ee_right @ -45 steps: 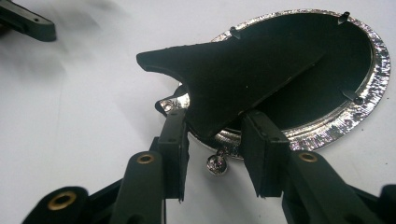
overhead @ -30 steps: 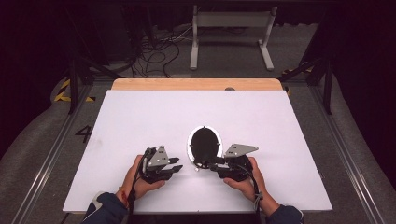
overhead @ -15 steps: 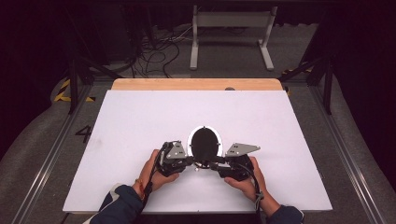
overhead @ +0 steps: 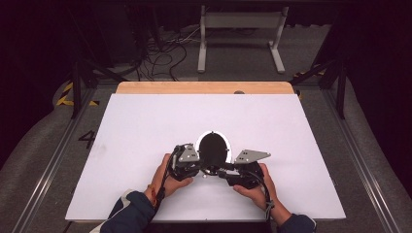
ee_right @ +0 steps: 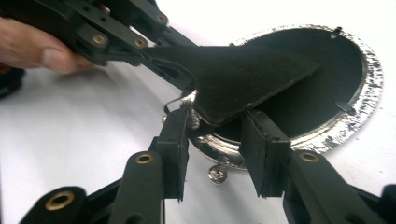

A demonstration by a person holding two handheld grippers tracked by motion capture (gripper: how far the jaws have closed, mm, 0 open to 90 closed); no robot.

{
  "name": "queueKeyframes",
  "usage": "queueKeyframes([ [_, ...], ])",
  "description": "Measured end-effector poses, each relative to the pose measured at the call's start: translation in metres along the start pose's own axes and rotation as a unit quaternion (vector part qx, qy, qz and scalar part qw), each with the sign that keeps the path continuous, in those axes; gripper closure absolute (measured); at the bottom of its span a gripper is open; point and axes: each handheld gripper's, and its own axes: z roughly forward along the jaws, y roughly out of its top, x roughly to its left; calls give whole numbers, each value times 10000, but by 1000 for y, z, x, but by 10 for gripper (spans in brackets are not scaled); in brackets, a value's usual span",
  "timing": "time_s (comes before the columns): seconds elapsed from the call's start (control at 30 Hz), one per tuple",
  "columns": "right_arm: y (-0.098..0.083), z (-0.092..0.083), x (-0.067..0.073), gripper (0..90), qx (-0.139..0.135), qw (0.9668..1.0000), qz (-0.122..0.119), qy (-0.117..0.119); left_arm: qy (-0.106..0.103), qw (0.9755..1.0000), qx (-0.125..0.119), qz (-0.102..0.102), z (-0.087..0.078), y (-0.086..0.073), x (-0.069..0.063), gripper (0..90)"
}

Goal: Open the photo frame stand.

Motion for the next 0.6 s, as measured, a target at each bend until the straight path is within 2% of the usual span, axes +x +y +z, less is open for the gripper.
queueKeyframes([
  [0.17, 0, -1, -3, 558, 80, 10000, -9, 18, 11, 10000, 27, 19, 0, 0, 0, 832],
  [0.33, -1, -8, -12, 453, 182, 9992, 129, 341, 45, 10000, 39, 44, 1, 0, 0, 836],
  [0.43, -1, -15, -20, 420, 60, 9973, 389, 620, 69, 10000, 25, 56, 1, 0, 1, 842],
  [0.53, 3, -18, -22, 410, -15, 9963, 460, 726, 56, 10000, 37, 44, 2, 0, 2, 846],
  [0.6, 6, -21, -22, 412, -61, 9960, 530, 715, 60, 10000, 23, 34, 3, 0, 2, 852],
])
